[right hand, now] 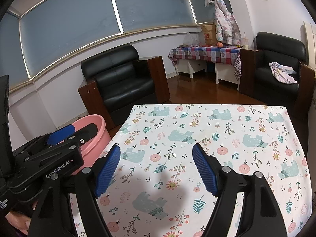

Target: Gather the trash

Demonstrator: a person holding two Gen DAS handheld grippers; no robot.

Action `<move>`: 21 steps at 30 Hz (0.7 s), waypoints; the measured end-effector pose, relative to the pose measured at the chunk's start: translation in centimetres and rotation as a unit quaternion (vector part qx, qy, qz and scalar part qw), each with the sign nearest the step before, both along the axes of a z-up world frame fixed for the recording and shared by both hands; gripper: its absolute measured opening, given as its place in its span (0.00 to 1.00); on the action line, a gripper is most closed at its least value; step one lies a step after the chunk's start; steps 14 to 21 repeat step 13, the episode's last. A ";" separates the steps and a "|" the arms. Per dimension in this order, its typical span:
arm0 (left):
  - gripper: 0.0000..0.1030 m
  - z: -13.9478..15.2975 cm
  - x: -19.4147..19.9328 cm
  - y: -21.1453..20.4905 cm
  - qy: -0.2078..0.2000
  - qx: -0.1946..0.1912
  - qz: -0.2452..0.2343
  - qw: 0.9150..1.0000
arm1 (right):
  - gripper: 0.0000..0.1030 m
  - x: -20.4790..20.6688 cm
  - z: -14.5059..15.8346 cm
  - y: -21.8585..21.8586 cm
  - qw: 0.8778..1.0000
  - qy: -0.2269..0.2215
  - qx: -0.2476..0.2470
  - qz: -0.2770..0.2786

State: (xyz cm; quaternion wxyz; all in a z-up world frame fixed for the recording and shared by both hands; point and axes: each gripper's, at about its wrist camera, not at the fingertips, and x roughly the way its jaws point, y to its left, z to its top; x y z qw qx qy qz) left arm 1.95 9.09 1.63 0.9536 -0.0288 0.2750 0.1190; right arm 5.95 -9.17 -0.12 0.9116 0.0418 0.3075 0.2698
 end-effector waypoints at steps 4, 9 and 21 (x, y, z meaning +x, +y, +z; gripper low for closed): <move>0.56 0.1 0.3 -0.2 -0.001 0.010 -0.002 1.000 | 0.72 0.0 0.0 -0.3 1.000 0.001 0.001 -0.003; 0.56 0.0 0.9 -0.2 0.014 0.004 -0.009 1.000 | 0.72 0.2 -0.1 -0.7 1.000 0.004 -0.001 -0.006; 0.56 -0.1 1.4 -0.6 0.022 0.005 -0.022 0.999 | 0.72 0.3 0.0 -1.1 1.000 0.007 -0.008 -0.007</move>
